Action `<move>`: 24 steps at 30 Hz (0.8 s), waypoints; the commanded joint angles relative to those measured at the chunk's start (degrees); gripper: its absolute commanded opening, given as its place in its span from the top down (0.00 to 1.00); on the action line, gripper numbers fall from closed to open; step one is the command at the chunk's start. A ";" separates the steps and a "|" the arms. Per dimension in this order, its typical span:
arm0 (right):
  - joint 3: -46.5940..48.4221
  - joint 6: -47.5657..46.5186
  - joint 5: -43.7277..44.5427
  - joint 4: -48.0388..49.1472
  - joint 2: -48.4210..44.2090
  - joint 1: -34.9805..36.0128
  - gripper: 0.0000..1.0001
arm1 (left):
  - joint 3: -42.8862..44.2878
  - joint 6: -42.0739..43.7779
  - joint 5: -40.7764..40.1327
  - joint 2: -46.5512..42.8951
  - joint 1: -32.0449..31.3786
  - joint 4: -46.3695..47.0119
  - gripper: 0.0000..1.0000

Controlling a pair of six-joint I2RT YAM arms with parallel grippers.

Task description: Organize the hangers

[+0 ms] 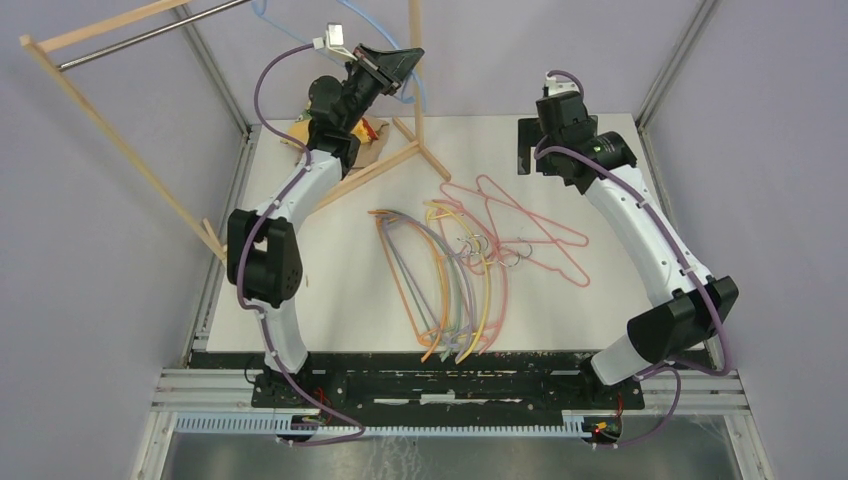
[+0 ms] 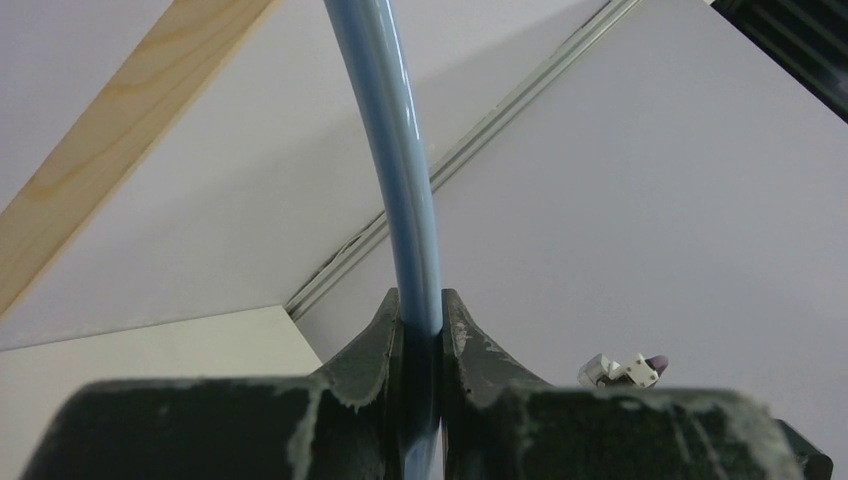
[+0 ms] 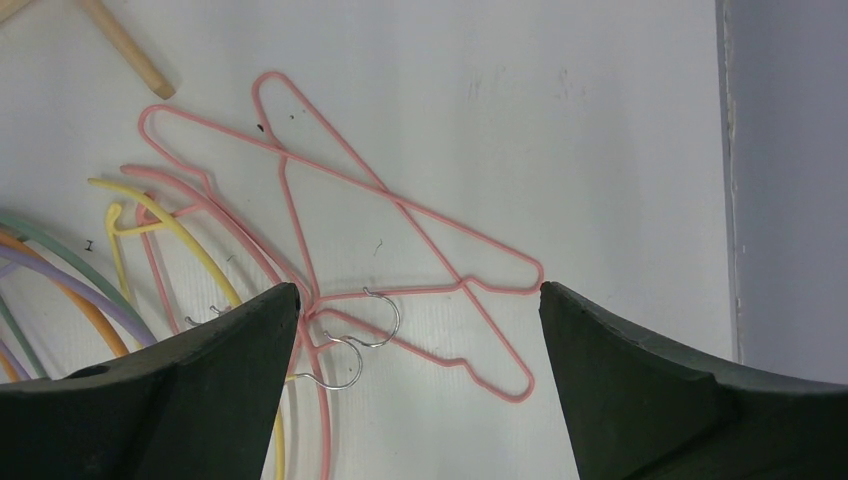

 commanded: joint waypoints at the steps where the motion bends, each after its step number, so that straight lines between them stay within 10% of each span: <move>1: 1.48 0.72 -0.30 1.37 -0.67 -1.03 0.02 | 5.38 -3.02 3.49 1.85 -0.20 -0.10 0.97; 24: 0.59 1.70 -1.45 1.39 -0.96 -3.17 0.01 | 22.59 -7.48 15.89 15.11 -2.10 -20.60 0.85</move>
